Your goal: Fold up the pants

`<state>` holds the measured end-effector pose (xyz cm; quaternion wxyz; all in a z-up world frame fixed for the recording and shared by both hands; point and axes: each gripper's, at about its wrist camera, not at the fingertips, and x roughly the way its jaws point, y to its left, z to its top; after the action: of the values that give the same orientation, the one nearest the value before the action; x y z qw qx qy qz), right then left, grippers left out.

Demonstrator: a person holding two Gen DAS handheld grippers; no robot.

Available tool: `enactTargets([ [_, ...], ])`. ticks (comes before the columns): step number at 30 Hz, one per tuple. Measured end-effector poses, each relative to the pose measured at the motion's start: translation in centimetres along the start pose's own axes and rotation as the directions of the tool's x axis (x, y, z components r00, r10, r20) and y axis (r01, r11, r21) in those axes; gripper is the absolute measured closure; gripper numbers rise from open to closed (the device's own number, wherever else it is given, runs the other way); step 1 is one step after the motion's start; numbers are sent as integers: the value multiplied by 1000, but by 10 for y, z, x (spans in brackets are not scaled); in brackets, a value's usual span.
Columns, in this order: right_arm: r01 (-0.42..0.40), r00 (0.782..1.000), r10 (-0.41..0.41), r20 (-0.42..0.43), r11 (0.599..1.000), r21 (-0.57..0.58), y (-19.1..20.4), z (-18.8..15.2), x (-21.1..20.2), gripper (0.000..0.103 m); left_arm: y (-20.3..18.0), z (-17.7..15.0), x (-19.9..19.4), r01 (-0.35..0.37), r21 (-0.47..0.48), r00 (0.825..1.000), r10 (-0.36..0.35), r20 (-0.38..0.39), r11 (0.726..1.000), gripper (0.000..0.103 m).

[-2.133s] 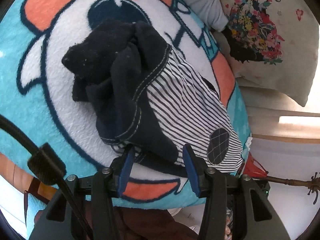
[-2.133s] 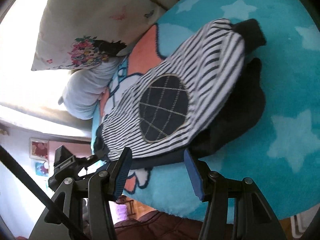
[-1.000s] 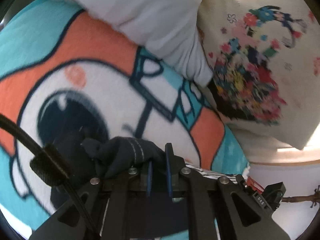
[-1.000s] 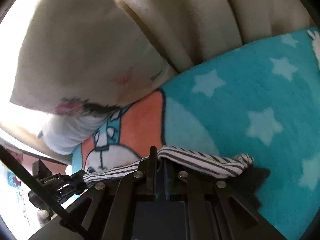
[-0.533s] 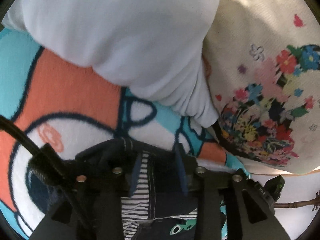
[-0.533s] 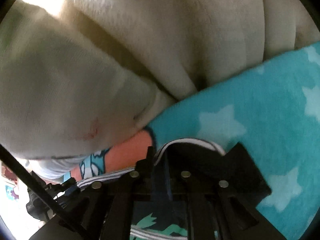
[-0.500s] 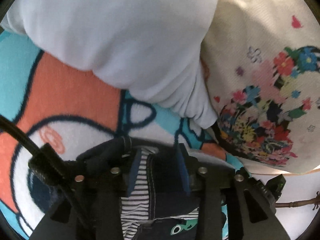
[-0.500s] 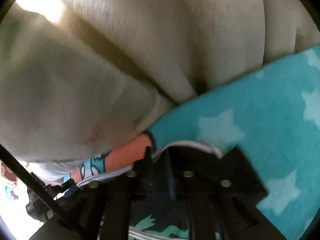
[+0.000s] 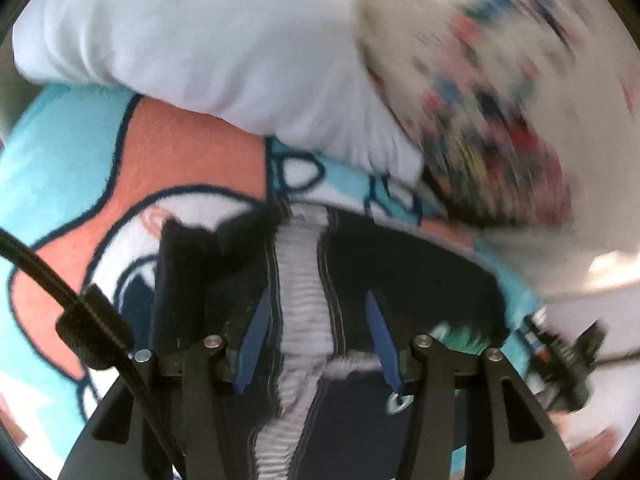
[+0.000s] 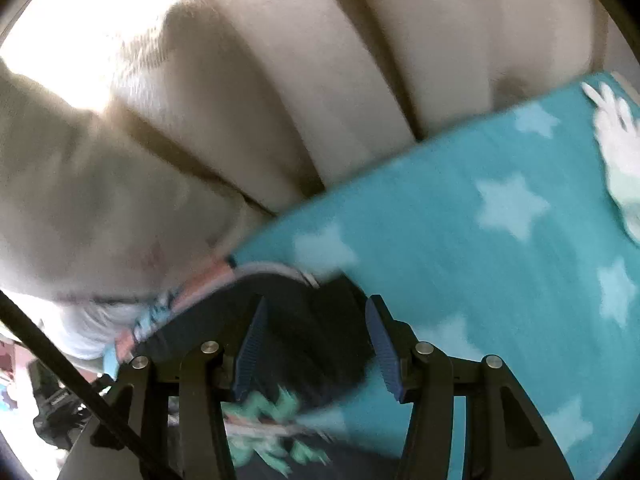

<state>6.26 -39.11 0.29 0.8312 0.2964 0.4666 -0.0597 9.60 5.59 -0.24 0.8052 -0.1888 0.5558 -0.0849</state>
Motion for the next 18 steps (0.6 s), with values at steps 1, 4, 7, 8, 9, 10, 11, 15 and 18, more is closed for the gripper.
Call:
enactTargets([
  [1, 6, 1000, -6, -4, 1000, -5, -1, -11, -3, 48, -10, -10, -1, -34, 47, 999, 33, 13, 998, 54],
  [4, 31, 999, -32, -19, 999, -36, -3, -36, -5, 48, -36, -36, 2, -86, 134, 996, 82, 39, 987, 54],
  [7, 60, 998, -62, -17, 996, -61, 1, -58, -10, 48, -50, -57, 4, -144, 196, 989, 133, 66, 970, 54],
  [8, 67, 998, -68, -14, 995, -68, 2, -64, -11, 48, -54, -64, 5, -166, 215, 985, 152, 80, 962, 54],
  [9, 78, 997, -78, -6, 994, -77, 4, -69, -10, 47, -55, -68, 6, -178, 224, 983, 163, 85, 958, 54],
  [10, 94, 996, -94, 4, 991, -91, 6, -76, -14, 47, -56, -75, 9, -186, 228, 982, 172, 77, 956, 54],
  [11, 105, 994, -105, 10, 989, -102, 8, -79, -16, 47, -58, -78, 14, -183, 227, 983, 172, 67, 957, 54],
  [15, 153, 988, -149, 39, 977, -152, 8, -94, -24, 45, -63, -96, 22, -210, 234, 978, 203, 53, 949, 54],
  [18, 189, 982, -184, 45, 967, -169, 3, -99, -23, 44, -66, -105, 22, -219, 247, 976, 214, 46, 944, 54],
])
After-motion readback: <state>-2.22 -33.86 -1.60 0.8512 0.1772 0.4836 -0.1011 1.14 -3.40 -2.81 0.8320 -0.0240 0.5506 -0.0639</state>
